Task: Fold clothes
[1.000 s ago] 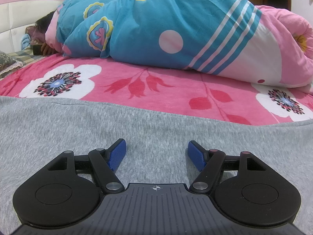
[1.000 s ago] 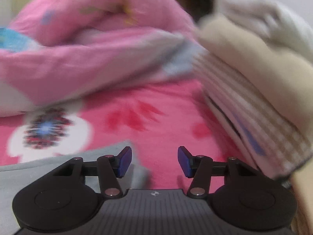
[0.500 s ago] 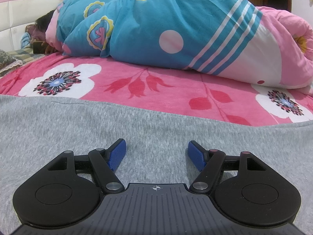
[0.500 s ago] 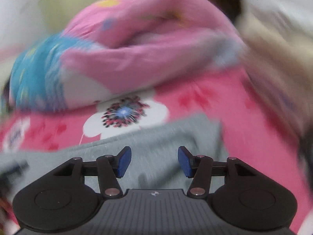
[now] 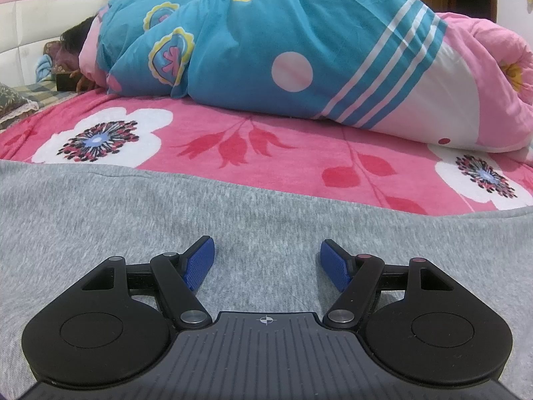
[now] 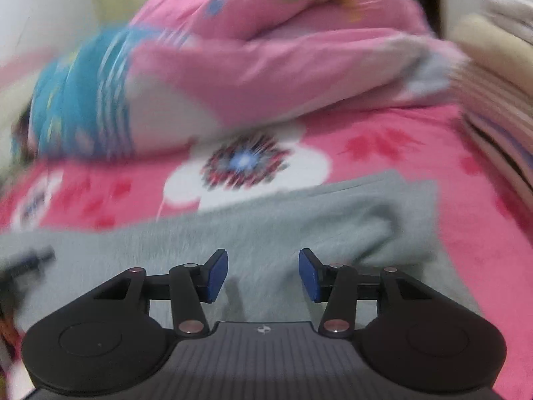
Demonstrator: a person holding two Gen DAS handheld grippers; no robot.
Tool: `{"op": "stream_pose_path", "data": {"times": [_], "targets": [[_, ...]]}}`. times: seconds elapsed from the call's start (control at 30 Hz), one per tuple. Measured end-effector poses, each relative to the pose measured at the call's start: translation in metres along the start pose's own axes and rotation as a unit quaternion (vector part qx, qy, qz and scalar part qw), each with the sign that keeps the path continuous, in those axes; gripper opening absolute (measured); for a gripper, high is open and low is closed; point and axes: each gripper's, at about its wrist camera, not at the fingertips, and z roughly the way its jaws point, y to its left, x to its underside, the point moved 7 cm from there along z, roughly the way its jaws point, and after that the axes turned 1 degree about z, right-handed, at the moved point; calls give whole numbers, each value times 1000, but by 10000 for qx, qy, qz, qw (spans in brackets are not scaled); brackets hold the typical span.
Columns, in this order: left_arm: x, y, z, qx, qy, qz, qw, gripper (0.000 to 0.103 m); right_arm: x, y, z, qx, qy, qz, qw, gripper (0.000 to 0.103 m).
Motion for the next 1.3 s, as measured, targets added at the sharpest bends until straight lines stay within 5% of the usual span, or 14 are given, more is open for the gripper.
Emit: {"op": "stream_pose_path", "data": {"times": [0.3, 0.43, 0.57, 0.73, 0.87, 1.13, 1.23, 1.3], "targets": [[0, -1, 0, -30, -2, 35, 10000, 71, 22, -103, -22, 691, 243, 1968, 9777, 51], [0, 0, 1, -30, -2, 37, 10000, 71, 20, -109, 0, 784, 266, 2083, 9746, 50], [0, -1, 0, -32, -2, 38, 10000, 71, 15, -104, -3, 757, 83, 1787, 9810, 16], [0, 0, 0, -29, -5, 31, 10000, 72, 6, -90, -55, 449, -574, 1747, 9819, 6], [0, 0, 0, -29, -6, 31, 10000, 71, 14, -98, -90, 589, -764, 1924, 9766, 5], [0, -1, 0, -42, -1, 29, 10000, 71, 50, -151, -85, 1046, -416, 2818, 9528, 9], [0, 0, 0, -42, -2, 28, 10000, 72, 26, -137, -89, 1443, -698, 2091, 9647, 11], [0, 0, 0, -41, -3, 27, 10000, 72, 4, -102, -72, 1161, -513, 1210, 9845, 14]]}}
